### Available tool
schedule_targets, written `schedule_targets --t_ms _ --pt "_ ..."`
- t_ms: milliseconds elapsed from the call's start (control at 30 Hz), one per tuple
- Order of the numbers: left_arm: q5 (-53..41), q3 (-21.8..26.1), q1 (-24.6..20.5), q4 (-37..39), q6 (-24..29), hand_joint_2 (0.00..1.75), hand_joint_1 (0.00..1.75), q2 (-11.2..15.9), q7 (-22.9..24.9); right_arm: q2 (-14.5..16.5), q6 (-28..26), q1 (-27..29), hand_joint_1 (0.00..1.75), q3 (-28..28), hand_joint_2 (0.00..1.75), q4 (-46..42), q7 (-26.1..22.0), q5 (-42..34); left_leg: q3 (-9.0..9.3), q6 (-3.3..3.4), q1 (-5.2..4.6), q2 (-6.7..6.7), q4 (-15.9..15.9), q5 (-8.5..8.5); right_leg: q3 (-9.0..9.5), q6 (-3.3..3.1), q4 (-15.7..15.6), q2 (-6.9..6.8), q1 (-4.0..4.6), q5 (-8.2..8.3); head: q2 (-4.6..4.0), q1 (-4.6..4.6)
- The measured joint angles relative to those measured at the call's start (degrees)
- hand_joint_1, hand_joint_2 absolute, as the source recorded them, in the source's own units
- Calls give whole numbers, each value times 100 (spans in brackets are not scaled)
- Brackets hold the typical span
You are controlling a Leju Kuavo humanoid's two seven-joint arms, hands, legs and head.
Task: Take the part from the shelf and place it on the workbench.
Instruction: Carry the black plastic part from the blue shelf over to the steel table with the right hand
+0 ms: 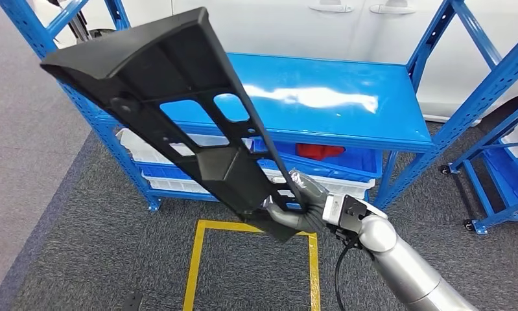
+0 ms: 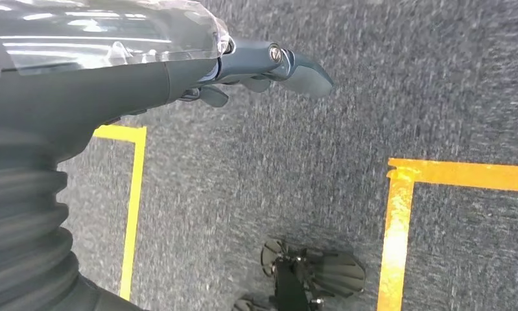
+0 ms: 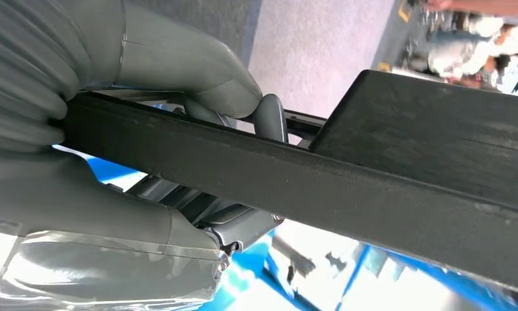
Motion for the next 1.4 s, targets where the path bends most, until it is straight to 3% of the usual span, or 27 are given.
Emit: schedule_targets --t_ms 33,133,200,267,300,333,367,400,433,500,533,633,700,800,833,867,933,1000,1033,1133,1167,1233,1300,1333,1367,1400 --pt "-34 -28 -36 1 -1 175 0 -10 21 -64 -27 35 155 -68 175 -46 -12 -8 -14 -33 6 -3 -10 43 99 -35 -188 -4 22 -22 -1 -1" --pt "-121 -111 -117 4 -1 175 0 -40 94 -269 -69 213 155 -250 175 -195 -46 -28 -35 -135 17 -11 -31 89 91 -142 -313 -21 20 96 -2 -2" --pt "-154 -163 -152 5 1 175 0 -49 130 -376 -84 344 155 -344 175 -280 -53 -28 -145 -186 21 -12 270 -238 25 -220 -378 -38 -12 226 -2 -3" --pt "-168 -195 -187 5 1 175 0 -51 155 -444 -92 451 155 -406 175 -344 -54 -28 -343 -232 43 -11 964 -760 -98 -251 -374 -40 -9 326 -1 -4" --pt "-167 -203 -200 5 -1 175 0 -52 164 -463 -83 488 155 -423 175 -365 -49 -28 -416 -256 52 -10 1303 -923 -167 -248 -361 -38 -7 369 -1 -4" --pt "-157 -208 -206 5 -1 175 0 -52 172 -473 -54 508 155 -432 175 -378 -40 -31 -418 -276 57 -9 1496 -962 -241 -240 -340 -37 -8 410 0 -4" --pt "-134 -210 -207 5 -1 175 0 -50 176 -478 -9 509 155 -438 175 -382 -29 -34 -323 -290 64 -9 1486 -888 -317 -226 -310 -37 -11 445 -1 -4" --pt "-96 -209 -206 5 -1 175 0 -45 171 -478 49 496 155 -440 175 -379 -18 -39 -128 -297 71 -7 1263 -746 -389 -208 -272 -36 -16 473 -1 -4" --pt "-47 -204 -203 5 3 175 0 -38 158 -474 112 471 155 -441 175 -373 -10 -45 133 -294 77 -4 889 -628 -455 -188 -227 -38 -21 494 -1 -4" --pt "65 -180 -182 5 16 175 0 -26 112 -441 212 380 155 -429 175 -334 -6 -50 557 -247 60 -2 216 -573 -555 -132 -150 -42 -12 533 -1 -4" --pt "113 -162 -154 5 26 175 0 -21 85 -399 249 312 155 -407 175 -289 -7 -50 642 -212 47 -4 50 -601 -584 -98 -126 -42 -9 559 -1 -4" --pt "202 -99 -35 5 41 175 0 -11 23 -220 297 117 155 -304 175 -98 -15 -43 601 -93 37 -3 -18 -532 -625 17 -113 -27 -19 622 -2 -4" --pt "210 -63 3 5 39 175 0 -10 7 -121 281 40 155 -242 175 8 -35 -22 523 -5 54 4 -60 -418 -736 73 124 -12 -37 370 -2 -3" --pt "193 -33 24 5 34 175 0 -7 4 4 211 -1 155 -148 175 113 -77 23 332 43 47 0 -58 -264 -1064 124 1171 0 -59 -339 -2 -2" --pt "187 -29 29 5 32 175 0 -5 4 33 187 6 155 -118 175 134 -85 43 267 41 42 -2 -49 -222 -1100 133 1413 0 -60 -419 -2 -2" --pt "183 -28 31 5 31 175 0 -4 2 51 169 13 155 -93 175 146 -88 59 207 36 39 -5 -36 -186 -1036 131 1448 0 -59 -379 -2 -2" --pt "182 -28 26 5 28 175 0 -3 -13 81 158 13 155 -59 175 155 -89 77 108 12 32 -8 -3 -126 -595 90 887 2 -54 -112 -2 -2" --pt "183 -28 15 5 29 175 0 -8 -42 95 171 -13 155 -52 175 154 -87 74 47 -39 24 -5 12 -68 -103 15 119 4 -20 13 -1 -3" --pt "183 -28 10 5 31 175 0 -9 -59 95 182 -28 155 -55 175 153 -87 68 34 -71 25 -2 10 -38 22 -20 -101 5 2 19 -1 -4" --pt "185 -28 7 5 35 175 0 -11 -86 94 207 -54 155 -62 175 155 -88 53 18 -174 36 3 -15 39 15 -117 -222 -7 26 95 -1 -4" --pt "185 -27 9 5 37 175 0 -10 -88 95 210 -60 155 -63 175 155 -88 52 -8 -205 36 1 27 -19 -4 -163 -253 -19 11 146 -1 -4" --pt "186 -26 11 5 40 175 0 -7 -91 99 214 -71 155 -62 175 155 -89 49 -154 -253 39 -1 429 -402 -71 -236 -307 -44 -20 254 -2 -4" --pt "183 -26 12 5 42 175 0 -4 -95 102 219 -73 155 -59 175 159 -89 46 -378 -296 41 0 1171 -880 -184 -261 -306 -47 -15 333 -2 -4" --pt "175 -26 13 5 44 175 0 -3 -97 102 220 -68 155 -58 175 164 -89 44 -436 -314 43 0 1459 -984 -244 -259 -297 -47 -13 369 -2 -4" --pt "163 -26 13 5 49 175 0 -2 -99 99 222 -61 155 -58 175 168 -90 38 -411 -327 45 0 1572 -965 -302 -249 -284 -46 -14 401 -2 -4" --pt "148 -27 13 5 57 175 0 -2 -101 94 222 -49 155 -60 175 171 -91 29 -278 -332 48 1 1464 -848 -352 -235 -266 -44 -16 427 -2 -4"
